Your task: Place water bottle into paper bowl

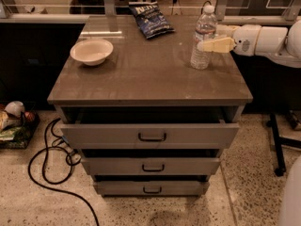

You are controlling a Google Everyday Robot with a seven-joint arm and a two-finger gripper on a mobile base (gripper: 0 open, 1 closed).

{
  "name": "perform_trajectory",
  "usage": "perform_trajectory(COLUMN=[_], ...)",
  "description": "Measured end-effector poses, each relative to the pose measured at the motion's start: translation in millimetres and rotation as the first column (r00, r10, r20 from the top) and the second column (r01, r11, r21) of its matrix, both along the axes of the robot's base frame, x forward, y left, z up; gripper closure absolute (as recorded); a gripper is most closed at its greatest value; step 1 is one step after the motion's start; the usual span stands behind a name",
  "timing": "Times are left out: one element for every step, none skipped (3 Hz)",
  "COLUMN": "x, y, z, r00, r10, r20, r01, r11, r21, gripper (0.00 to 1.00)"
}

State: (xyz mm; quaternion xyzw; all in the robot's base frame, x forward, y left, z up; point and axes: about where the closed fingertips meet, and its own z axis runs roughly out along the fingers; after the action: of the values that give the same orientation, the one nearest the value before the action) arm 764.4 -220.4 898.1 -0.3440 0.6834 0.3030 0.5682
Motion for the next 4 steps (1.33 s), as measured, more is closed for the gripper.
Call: perform_trajectory(x=[6, 7, 8, 9], y=[11, 15, 19, 22], z=[7, 7, 6, 5], r00=[0.9997, 0.9996, 0.9996, 0.9995], r10=[0.01, 0.015, 0.02, 0.025], r20=[0.023, 0.022, 0.02, 0.019], r01=[-0.01, -0.016, -0.021, -0.025], r11=[1.0, 1.0, 1.0, 1.0], r21=[0.013, 0.014, 0.015, 0.016], gripper=[0.42, 0.65, 0.88, 1.0])
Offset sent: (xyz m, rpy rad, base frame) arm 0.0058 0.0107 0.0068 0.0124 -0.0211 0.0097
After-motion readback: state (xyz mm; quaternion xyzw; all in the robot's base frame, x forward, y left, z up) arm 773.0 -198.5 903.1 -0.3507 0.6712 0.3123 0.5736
